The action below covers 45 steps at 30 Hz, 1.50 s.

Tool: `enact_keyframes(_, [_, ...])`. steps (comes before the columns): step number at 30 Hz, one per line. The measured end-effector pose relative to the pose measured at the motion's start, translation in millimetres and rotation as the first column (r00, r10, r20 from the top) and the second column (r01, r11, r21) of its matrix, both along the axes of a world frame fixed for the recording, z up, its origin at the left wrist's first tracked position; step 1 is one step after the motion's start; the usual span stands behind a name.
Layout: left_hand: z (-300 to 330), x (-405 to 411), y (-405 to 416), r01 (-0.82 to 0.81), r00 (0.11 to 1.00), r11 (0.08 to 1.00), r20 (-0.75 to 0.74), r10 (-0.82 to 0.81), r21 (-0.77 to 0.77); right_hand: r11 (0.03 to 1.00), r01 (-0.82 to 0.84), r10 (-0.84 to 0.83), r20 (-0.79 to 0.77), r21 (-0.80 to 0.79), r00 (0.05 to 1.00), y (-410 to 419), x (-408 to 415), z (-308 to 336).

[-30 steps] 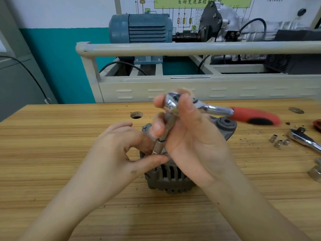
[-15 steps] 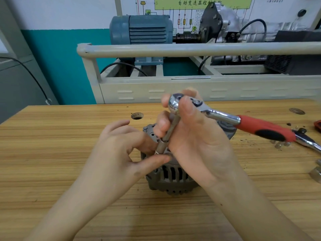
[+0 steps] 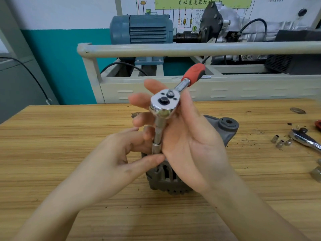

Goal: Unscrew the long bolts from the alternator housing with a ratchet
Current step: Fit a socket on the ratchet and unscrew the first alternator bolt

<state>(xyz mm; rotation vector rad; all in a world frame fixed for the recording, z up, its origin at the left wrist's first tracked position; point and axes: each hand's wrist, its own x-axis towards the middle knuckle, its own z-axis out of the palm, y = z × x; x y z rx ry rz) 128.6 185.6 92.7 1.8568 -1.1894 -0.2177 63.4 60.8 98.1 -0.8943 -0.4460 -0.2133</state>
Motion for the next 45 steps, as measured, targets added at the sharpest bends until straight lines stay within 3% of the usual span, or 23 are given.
enact_keyframes(12, [-1.0, -0.4, -3.0, 0.037, 0.999, 0.997, -0.029, -0.039, -0.065, 0.996, 0.015, -0.020, 0.060, 0.085, 0.998, -2.3, 0.2, -1.2])
enact_keyframes(17, [2.0, 2.1, 1.1, 0.071, 0.997, 0.997, -0.005, -0.071, -0.024, 0.998, 0.013, -0.013, -0.001, 0.066, 1.000, -0.1, 2.0, 1.0])
enact_keyframes(20, [1.4, 1.2, 0.3, 0.047, 0.998, 0.999, 0.031, -0.047, 0.016, 0.996, 0.007, -0.003, -0.056, 0.084, 0.998, -5.8, 4.4, 1.2])
enact_keyframes(29, [2.0, -4.7, -3.1, -0.089, 0.990, 0.996, 0.106, 0.088, 0.009, 0.989, -0.004, 0.001, 0.015, 0.151, 1.000, -2.7, -0.2, -1.1])
enact_keyframes(38, [1.6, -1.6, -1.5, -0.005, 0.991, 1.000, 0.137, 0.001, 0.030, 0.995, -0.019, 0.025, -0.062, 0.095, 0.998, -8.1, 1.8, 2.2])
enact_keyframes(45, [-0.2, -2.9, -2.0, -0.085, 0.981, 0.996, 0.175, 0.085, -0.008, 0.995, 0.009, -0.010, 0.014, 0.099, 1.000, -3.7, 1.6, 1.1])
